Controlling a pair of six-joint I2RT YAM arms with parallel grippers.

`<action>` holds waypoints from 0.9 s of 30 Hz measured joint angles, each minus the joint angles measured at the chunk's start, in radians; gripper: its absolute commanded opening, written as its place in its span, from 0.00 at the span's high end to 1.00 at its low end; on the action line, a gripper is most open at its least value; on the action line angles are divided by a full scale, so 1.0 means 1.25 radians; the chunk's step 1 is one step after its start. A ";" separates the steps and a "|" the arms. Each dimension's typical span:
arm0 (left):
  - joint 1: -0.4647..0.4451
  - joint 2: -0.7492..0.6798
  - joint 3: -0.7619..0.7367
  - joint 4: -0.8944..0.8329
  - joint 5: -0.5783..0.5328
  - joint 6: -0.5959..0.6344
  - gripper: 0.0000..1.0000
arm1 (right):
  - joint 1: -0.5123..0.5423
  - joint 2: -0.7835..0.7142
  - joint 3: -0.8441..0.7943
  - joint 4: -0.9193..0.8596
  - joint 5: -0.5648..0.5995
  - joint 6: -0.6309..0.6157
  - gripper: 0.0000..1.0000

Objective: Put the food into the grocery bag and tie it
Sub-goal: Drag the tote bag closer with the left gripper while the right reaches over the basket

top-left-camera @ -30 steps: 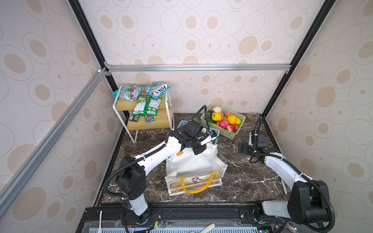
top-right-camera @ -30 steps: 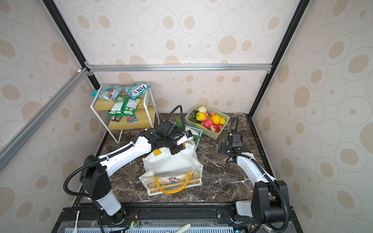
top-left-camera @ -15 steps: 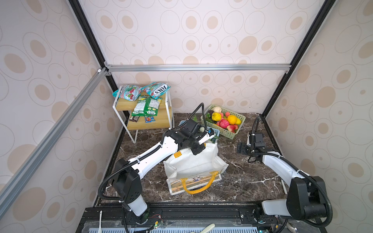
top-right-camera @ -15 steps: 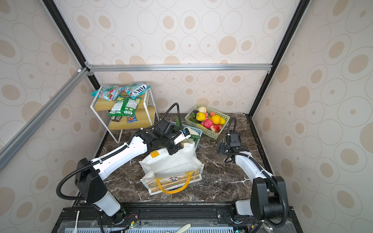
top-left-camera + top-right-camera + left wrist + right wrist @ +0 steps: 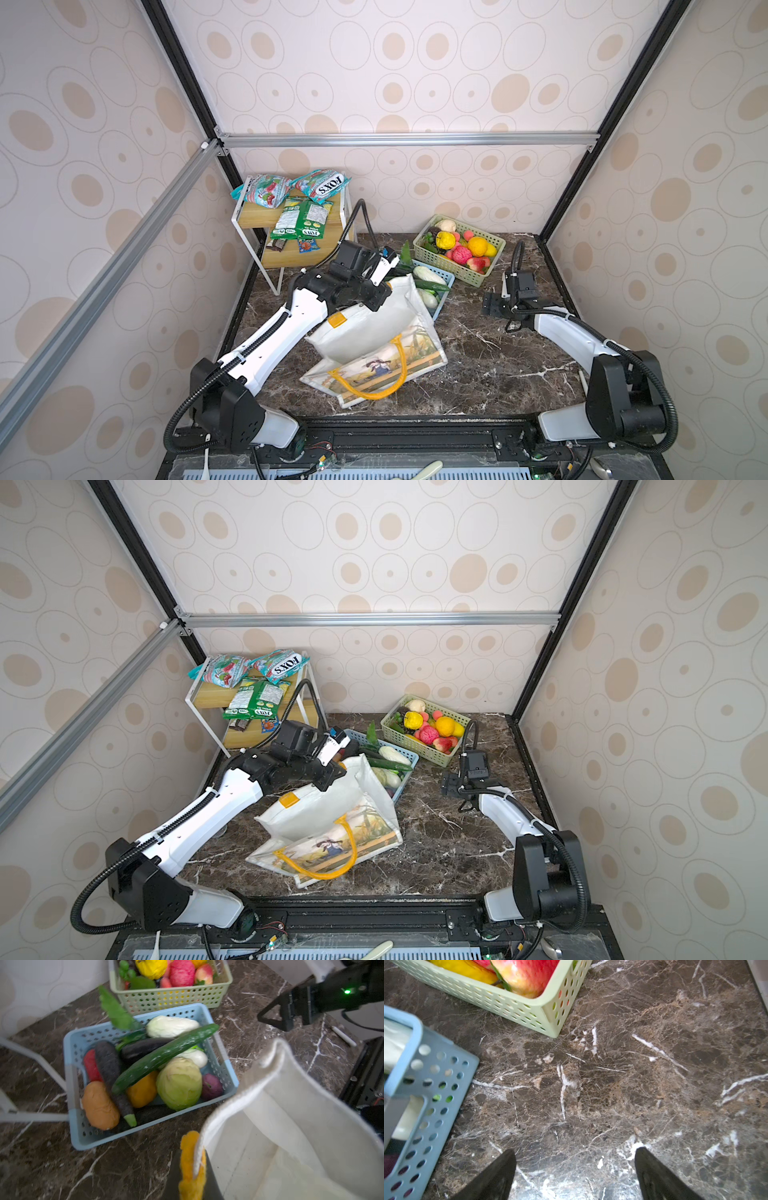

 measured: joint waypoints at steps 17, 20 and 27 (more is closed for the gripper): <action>0.154 -0.051 -0.066 0.013 -0.078 -0.224 1.00 | 0.071 0.008 0.051 -0.040 -0.039 -0.062 0.07; 0.167 -0.052 -0.066 0.009 -0.079 -0.244 1.00 | 0.078 0.012 0.051 -0.043 -0.044 -0.066 0.07; 0.188 -0.052 -0.058 -0.013 -0.106 -0.305 1.00 | 0.103 0.030 0.108 -0.066 -0.063 -0.083 0.09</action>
